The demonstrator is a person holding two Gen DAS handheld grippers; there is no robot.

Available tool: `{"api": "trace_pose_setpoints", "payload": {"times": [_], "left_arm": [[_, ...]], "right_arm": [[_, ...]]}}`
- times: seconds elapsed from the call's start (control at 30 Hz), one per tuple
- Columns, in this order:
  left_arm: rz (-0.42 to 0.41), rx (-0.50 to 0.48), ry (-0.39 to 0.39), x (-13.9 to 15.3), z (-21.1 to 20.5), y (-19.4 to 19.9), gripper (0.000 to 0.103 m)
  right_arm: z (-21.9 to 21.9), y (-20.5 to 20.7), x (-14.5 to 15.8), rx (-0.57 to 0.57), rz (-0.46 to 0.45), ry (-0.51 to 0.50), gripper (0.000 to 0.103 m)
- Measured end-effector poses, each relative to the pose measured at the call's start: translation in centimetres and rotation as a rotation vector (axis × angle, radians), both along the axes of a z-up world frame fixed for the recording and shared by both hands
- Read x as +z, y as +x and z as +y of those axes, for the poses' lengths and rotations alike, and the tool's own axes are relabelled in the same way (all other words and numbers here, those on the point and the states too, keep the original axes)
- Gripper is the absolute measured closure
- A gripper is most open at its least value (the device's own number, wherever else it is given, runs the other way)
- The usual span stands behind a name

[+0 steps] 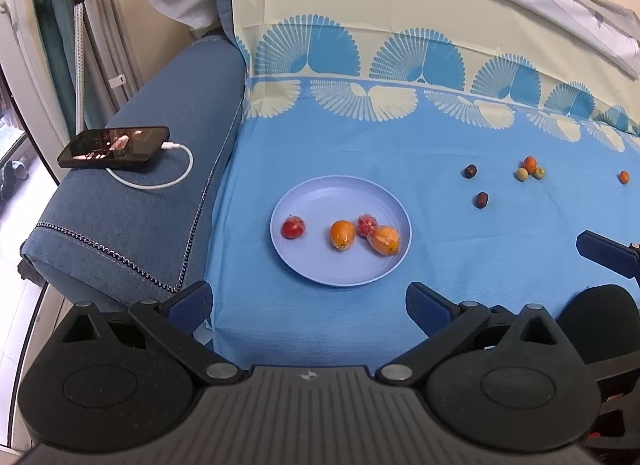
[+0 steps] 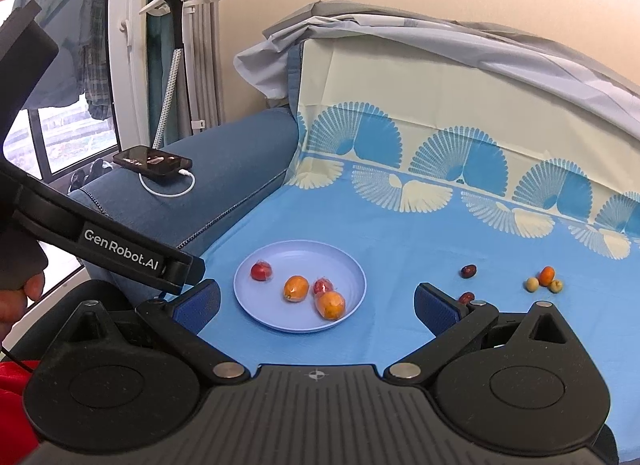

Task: Organize fruits
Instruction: 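Lift both tools back from the plate, then reach the left tool to a brown date while the right tool reaches a loose orange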

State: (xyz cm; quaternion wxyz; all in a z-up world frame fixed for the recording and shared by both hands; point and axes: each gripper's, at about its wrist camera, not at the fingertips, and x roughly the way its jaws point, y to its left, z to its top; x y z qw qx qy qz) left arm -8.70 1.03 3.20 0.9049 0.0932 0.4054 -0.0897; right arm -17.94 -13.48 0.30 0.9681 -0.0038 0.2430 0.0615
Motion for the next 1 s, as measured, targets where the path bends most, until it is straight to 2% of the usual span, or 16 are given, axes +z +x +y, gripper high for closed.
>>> {"api": "trace_pose_setpoints", "payload": {"times": [0.6, 0.83, 1.0], "left_arm": [[0.033, -0.032, 0.093, -1.4, -2.6, 2.0, 0.0], [0.048, -0.094, 0.122, -1.8, -6.9, 3.8, 0.0], [0.129, -0.141, 0.067, -3.0, -11.0, 5.9, 0.0]], "right_arm": [[-2.8, 2.1, -2.0, -0.039, 0.071, 0.111, 0.001], [-8.3, 3.0, -3.2, -0.227, 0.109, 0.228, 0.001], [-13.6, 3.0, -4.2, -0.401, 0.107, 0.248, 0.001]]}}
